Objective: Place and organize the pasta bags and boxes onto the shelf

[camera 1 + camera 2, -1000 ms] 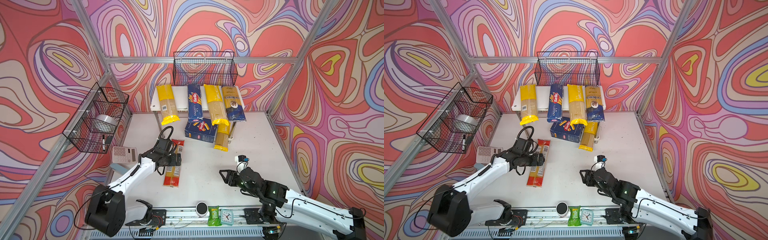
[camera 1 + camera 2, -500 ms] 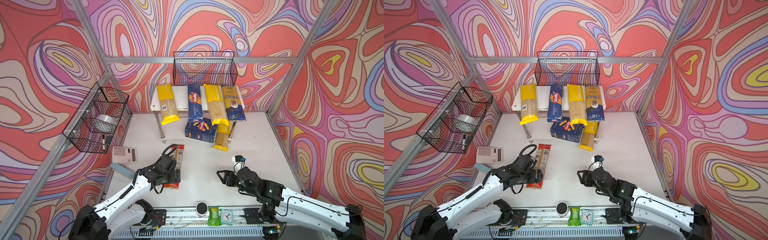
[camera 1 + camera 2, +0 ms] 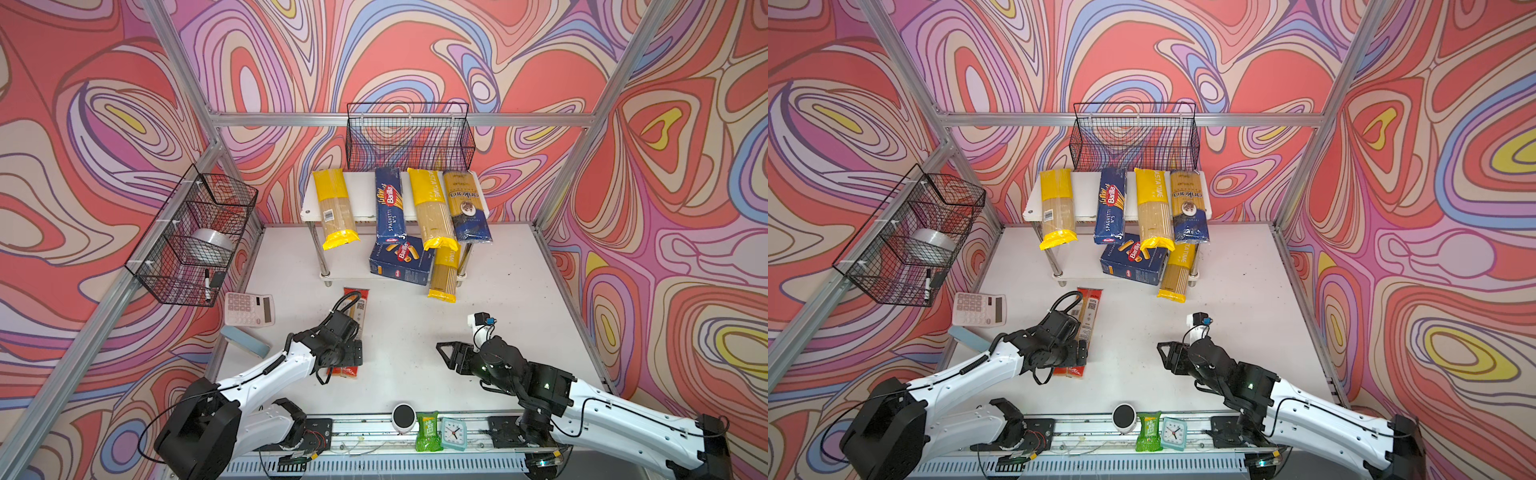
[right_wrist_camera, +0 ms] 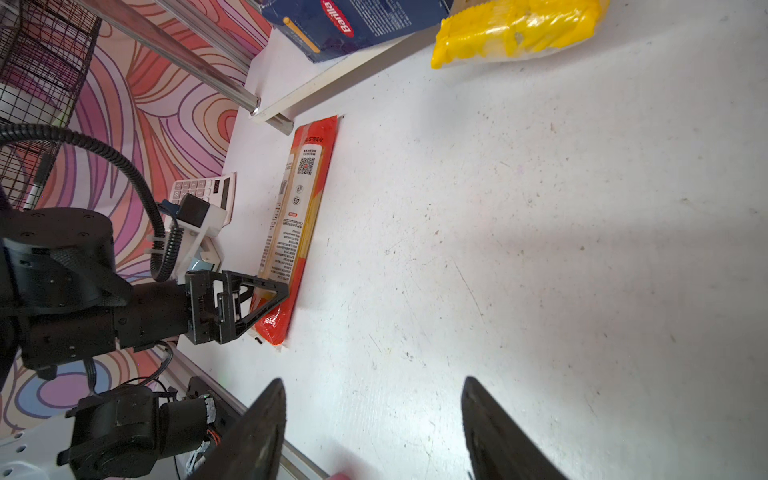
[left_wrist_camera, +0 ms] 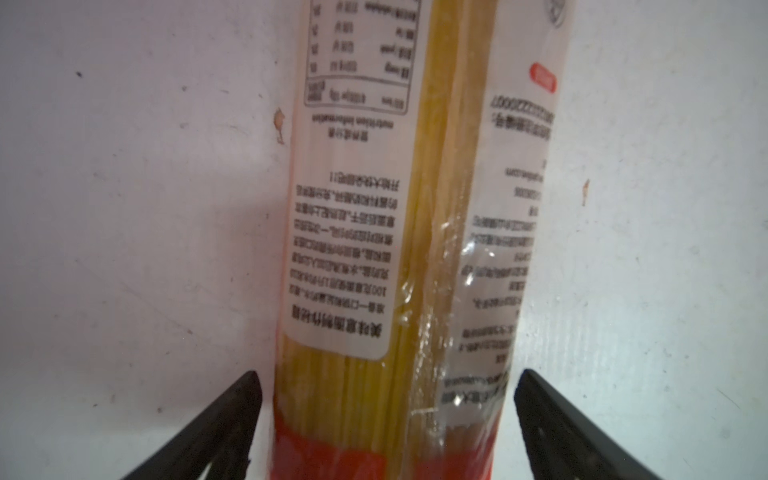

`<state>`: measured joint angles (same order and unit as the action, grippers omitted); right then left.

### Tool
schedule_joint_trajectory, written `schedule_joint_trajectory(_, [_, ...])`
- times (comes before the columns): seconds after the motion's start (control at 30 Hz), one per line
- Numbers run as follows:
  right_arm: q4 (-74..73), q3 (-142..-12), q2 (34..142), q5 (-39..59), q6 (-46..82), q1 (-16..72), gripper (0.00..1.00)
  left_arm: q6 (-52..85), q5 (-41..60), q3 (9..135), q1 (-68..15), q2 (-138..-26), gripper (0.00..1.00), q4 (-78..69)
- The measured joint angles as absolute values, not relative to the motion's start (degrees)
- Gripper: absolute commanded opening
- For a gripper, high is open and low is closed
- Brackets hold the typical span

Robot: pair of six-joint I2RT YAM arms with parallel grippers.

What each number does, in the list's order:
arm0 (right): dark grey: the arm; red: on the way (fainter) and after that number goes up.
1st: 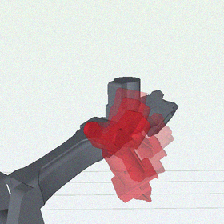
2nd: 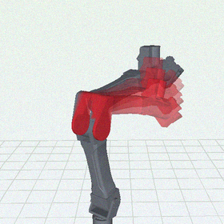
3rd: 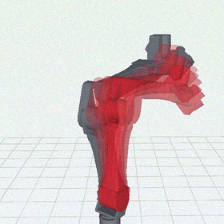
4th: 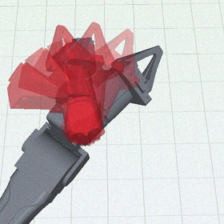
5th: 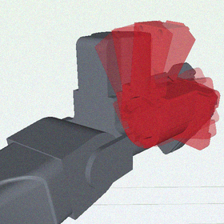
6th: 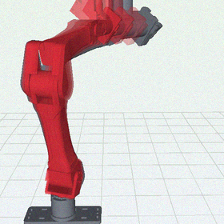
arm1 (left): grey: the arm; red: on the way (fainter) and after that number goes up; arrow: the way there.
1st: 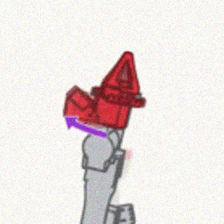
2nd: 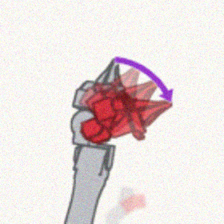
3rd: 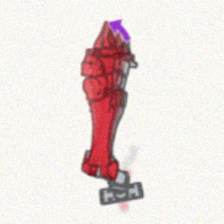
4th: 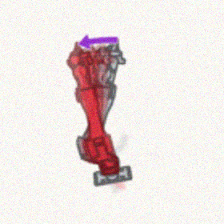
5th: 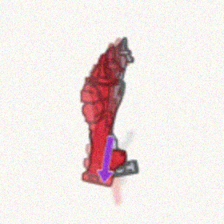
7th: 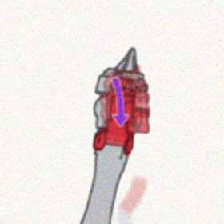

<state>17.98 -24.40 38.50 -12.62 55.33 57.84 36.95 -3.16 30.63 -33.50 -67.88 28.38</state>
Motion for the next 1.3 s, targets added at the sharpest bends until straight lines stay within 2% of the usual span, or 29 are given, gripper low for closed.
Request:
schedule_joint_trajectory(0.1, [17.98, -24.4, 38.52, -12.64, 55.55, 57.84, 0.77, 36.51, -3.14, 30.63, -33.56, -70.0, 0.88, 27.55])
schedule_joint_trajectory(0.33, [18.0, -24.4, 39.22, -12.62, 55.64, 57.84, 0.79, 36.01, -3.22, 30.57, -33.71, -70.5, 0.83, 26.22])
schedule_joint_trajectory(0.4, [17.98, -24.4, 39.24, -12.64, 55.64, 57.84, 0.79, 36.01, -3.33, 30.26, -33.71, -70.48, 0.76, 25.54])
schedule_joint_trajectory(0.63, [17.98, -24.4, 39.7, -12.64, 55.64, 57.84, 0.79, 36.18, -2.98, 29.93, -33.71, -70.81, 0.59, 23.14])
schedule_joint_trajectory(0.77, [18.02, -24.4, 39.77, -12.64, 55.64, 57.84, 0.79, 36.25, -2.42, 29.56, -33.71, -70.61, 0.41, 22.35])
schedule_joint_trajectory(0.83, [18.0, -24.4, 39.77, -12.64, 55.66, 57.84, 0.79, 36.23, -2.35, 29.5, -33.71, -70.19, 0.35, 22.2])
schedule_joint_trajectory(0.9, [18.0, -24.4, 39.75, -12.64, 55.64, 57.84, 0.79, 36.23, -2.33, 29.45, -33.71, -69.43, 0.23, 22.26])
schedule_joint_trajectory(1.1, [18.02, -24.4, 39.75, -12.62, 55.61, 57.84, 0.79, 36.25, -1.96, 29.28, -33.69, -65.8, 0.14, 23.2])
schedule_joint_trajectory(1.3, [18.04, -24.4, 39.13, -12.62, 55.61, 57.84, 0.79, 35.99, -1.8, 29.34, -33.71, -61.8, 0.11, 28.77])
